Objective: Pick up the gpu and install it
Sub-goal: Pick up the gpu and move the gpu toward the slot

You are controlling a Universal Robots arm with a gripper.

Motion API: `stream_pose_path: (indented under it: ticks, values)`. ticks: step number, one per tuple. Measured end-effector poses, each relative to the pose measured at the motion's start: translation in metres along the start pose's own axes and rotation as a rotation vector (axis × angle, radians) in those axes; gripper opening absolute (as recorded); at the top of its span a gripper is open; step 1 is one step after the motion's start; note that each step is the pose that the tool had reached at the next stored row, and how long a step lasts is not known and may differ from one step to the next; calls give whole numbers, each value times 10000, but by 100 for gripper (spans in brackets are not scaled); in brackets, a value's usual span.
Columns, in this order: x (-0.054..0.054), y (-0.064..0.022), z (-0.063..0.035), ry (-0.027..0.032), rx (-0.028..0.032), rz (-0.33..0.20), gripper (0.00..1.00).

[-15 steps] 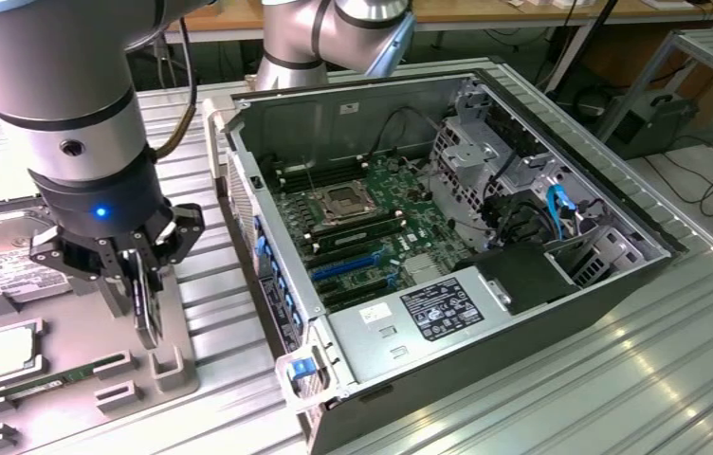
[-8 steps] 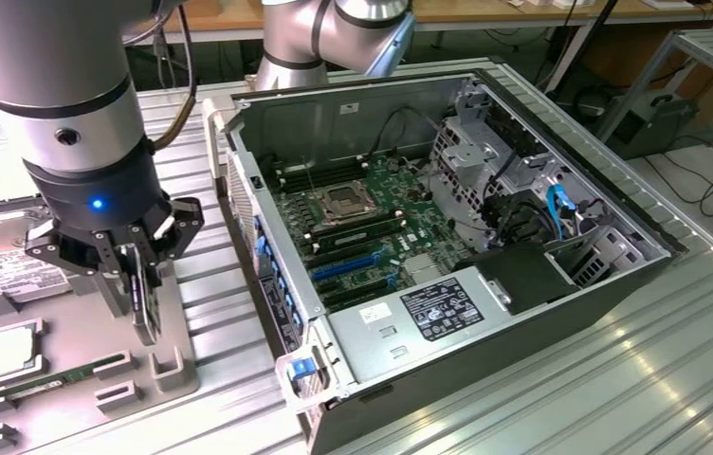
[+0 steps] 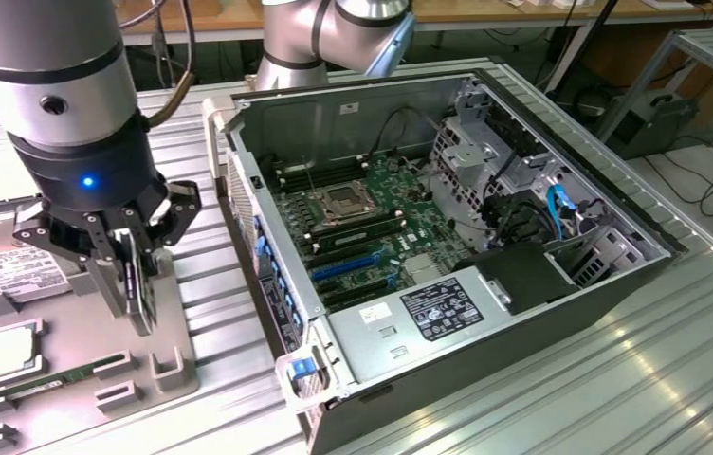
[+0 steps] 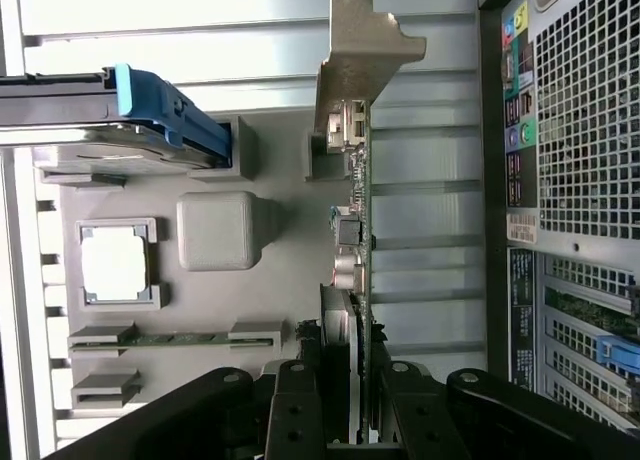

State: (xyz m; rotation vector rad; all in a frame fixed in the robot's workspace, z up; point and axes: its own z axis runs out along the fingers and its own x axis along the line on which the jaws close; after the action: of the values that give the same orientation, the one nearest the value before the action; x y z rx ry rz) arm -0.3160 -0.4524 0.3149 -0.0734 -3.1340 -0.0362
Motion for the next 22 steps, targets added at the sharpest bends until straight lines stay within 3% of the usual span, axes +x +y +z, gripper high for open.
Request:
stream_pose_path:
  ticks: [22]
  values:
    - [0, 13, -539, 5, 1, 0, 27]
